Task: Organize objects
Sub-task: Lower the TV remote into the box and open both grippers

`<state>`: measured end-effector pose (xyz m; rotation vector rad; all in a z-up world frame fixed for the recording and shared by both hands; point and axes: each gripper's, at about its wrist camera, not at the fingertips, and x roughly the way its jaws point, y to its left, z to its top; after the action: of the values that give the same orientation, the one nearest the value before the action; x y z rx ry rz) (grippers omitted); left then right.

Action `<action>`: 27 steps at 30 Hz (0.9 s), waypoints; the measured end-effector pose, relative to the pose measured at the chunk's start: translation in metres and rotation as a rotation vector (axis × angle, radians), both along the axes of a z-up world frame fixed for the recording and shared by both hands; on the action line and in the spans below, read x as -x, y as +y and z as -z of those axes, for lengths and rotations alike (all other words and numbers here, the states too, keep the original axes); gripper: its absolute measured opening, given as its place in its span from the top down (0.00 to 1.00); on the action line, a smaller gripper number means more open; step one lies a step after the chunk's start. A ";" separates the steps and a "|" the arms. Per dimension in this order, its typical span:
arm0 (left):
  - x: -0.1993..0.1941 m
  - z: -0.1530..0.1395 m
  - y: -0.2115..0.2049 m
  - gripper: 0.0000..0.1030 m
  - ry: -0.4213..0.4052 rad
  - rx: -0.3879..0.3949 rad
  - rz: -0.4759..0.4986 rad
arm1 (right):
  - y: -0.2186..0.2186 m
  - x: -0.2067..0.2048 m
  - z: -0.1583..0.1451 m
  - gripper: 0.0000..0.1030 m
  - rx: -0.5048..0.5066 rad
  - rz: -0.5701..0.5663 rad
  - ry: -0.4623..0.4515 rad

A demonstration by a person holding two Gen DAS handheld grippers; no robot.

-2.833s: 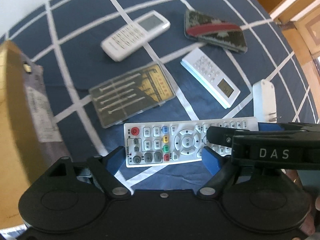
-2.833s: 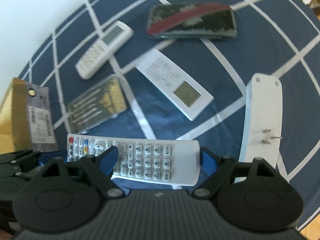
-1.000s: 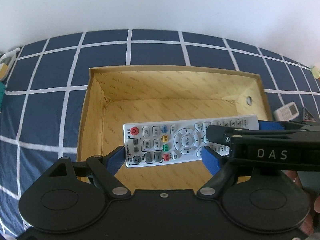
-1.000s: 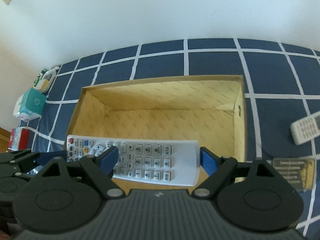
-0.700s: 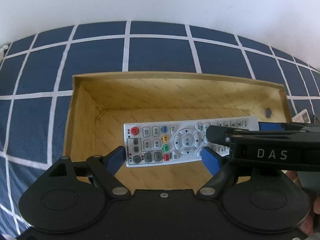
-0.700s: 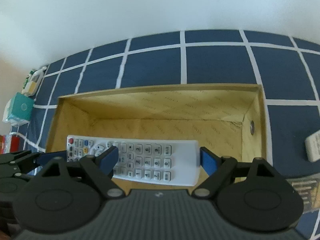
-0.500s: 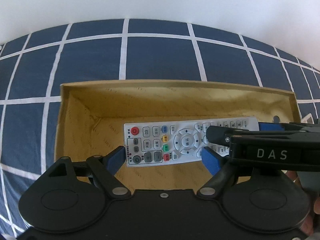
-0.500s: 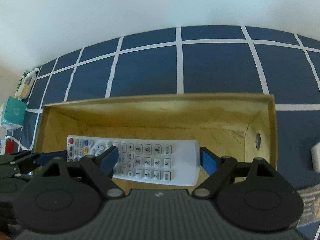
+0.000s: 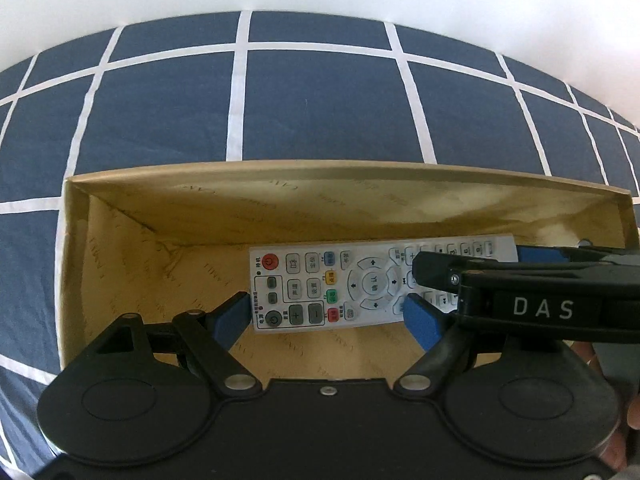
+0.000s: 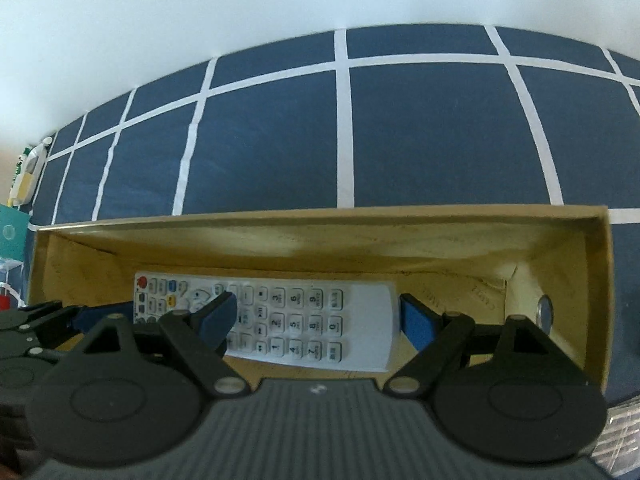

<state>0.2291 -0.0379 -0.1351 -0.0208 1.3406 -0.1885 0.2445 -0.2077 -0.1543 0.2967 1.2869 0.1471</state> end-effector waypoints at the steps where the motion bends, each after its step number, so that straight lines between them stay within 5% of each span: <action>1: -0.001 0.002 0.000 0.21 0.003 0.000 0.001 | 0.000 -0.001 0.002 0.16 0.000 0.002 0.002; 27: -0.005 0.001 -0.002 0.15 0.009 0.012 0.024 | -0.002 -0.009 0.011 0.16 0.039 0.037 0.011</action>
<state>0.2342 -0.0394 -0.1356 -0.0156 1.3495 -0.2165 0.2531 -0.2093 -0.1650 0.2881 1.2934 0.0886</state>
